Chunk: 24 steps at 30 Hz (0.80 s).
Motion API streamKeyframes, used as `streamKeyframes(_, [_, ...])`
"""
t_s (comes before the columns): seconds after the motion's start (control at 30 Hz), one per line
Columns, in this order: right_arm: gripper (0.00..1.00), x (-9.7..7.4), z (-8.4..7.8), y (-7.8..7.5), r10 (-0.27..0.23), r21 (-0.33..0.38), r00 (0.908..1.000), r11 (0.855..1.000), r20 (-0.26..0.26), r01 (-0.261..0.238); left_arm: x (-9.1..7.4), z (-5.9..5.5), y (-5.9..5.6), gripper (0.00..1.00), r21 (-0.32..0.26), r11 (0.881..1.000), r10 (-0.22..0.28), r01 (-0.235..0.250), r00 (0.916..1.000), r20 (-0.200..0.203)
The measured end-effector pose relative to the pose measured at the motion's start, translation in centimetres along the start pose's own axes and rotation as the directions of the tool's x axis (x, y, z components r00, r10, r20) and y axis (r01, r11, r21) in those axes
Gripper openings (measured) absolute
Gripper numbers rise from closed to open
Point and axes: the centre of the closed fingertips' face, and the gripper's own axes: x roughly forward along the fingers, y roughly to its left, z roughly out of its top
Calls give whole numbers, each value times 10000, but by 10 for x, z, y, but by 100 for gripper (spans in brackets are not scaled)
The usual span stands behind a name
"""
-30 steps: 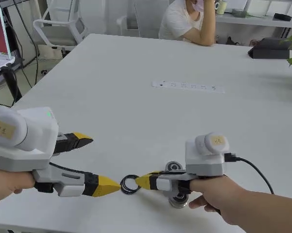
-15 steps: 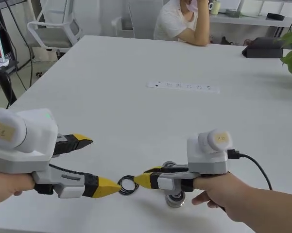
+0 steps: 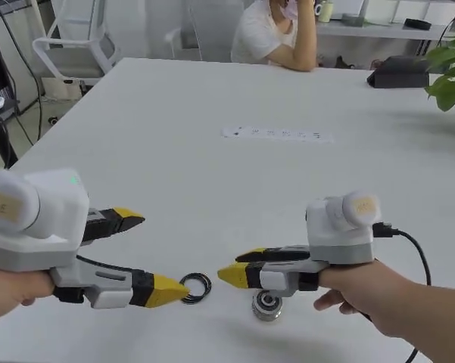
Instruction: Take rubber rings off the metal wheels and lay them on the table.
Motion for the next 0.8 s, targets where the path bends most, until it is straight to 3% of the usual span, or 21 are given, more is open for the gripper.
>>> streamKeyframes(0.27, [39, -25, 6, 4, -10, -469, 9996, 9989, 270, 22, 2, 7, -3, 78, 43, 10000, -61, 60, 10000, 78])
streamKeyframes(0.8, [55, -79, 1, -1, -832, -1479, 9949, 9848, 571, 908, 1, 19, -13, 79, 350, 9990, -296, 289, 9994, 187])
